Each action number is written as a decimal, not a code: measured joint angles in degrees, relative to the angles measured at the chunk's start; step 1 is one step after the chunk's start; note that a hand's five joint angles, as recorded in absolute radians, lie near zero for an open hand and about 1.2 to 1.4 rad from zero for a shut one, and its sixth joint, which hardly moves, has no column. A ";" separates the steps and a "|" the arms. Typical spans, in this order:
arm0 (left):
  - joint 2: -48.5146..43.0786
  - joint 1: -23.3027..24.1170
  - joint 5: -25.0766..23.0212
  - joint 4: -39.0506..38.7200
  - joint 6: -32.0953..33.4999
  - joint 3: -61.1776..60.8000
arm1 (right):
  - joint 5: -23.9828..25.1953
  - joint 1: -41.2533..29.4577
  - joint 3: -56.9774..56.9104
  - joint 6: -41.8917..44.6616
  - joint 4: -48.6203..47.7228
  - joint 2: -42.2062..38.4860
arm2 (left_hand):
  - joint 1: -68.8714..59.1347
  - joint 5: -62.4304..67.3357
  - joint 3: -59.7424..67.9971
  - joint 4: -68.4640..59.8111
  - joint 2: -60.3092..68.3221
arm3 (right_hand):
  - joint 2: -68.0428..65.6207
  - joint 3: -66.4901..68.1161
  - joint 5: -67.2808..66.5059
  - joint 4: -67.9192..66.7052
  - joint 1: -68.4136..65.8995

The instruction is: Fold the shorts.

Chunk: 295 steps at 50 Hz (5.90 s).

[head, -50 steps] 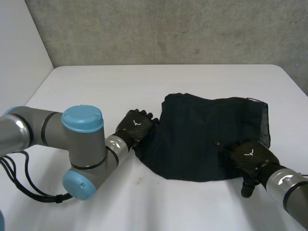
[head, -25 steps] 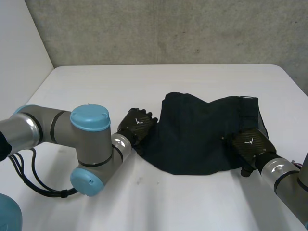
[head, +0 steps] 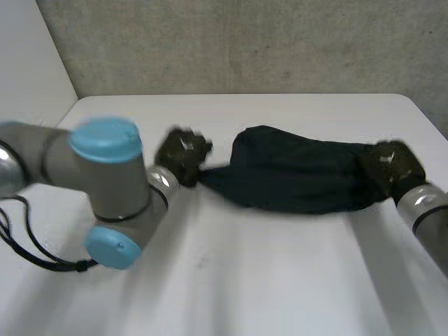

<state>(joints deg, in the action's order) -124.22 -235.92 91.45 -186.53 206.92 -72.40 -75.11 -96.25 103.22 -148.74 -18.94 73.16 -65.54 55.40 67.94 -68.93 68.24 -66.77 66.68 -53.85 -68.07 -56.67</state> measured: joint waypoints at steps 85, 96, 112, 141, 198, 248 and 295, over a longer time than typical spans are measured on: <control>10.81 5.04 3.39 19.73 -40.08 1.67 | -9.99 -18.15 -35.41 -7.39 26.78 4.59 | 52.37 -52.85 -54.61 56.18 -55.41 | -0.54 0.64 -0.80 -0.52 -0.60; 3.66 7.53 -10.06 22.38 -52.57 0.06 | -10.85 -21.07 -34.43 -7.41 26.12 5.48 | 52.21 -52.59 -54.54 56.04 -55.29 | -0.54 0.64 -0.80 -0.53 -0.60; -5.76 14.73 -7.12 22.49 -53.24 5.43 | -11.55 -21.83 -30.96 -7.33 22.90 10.50 | 1.00 -1.17 -3.41 4.06 -3.36 | -0.54 0.64 -0.80 -0.53 -0.60; 35.93 -3.47 -1.03 33.34 -31.12 7.12 | -11.31 -20.12 -27.91 0.93 27.78 23.09 | -0.33 0.96 0.33 0.13 0.15 | -0.54 0.98 -0.80 -0.53 -0.60; -30.97 -9.66 8.11 24.83 -15.62 71.80 | -15.58 -20.01 -63.87 0.15 6.87 -32.31 | 54.46 -51.10 -53.85 55.45 -54.46 | 42.47 -41.69 37.27 41.42 37.82; 23.57 -7.80 4.99 -3.84 -22.29 -12.84 | -11.67 -19.49 -6.09 -4.10 17.30 0.51 | 41.05 -42.00 -44.87 45.70 -44.95 | 47.82 -47.53 45.19 49.43 40.56; 23.64 -18.96 -6.06 -13.24 -0.67 -48.71 | -6.40 -20.05 0.96 -7.08 20.84 11.11 | 37.96 -37.73 -40.48 41.43 -40.70 | 32.80 -33.27 29.93 34.36 26.94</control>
<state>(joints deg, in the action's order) -100.57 -254.88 85.38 -199.77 206.25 -121.10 -81.50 -116.30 104.19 -155.82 1.89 84.27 -27.58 17.67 27.46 -27.50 27.54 -33.97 33.41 -23.92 -33.71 -29.73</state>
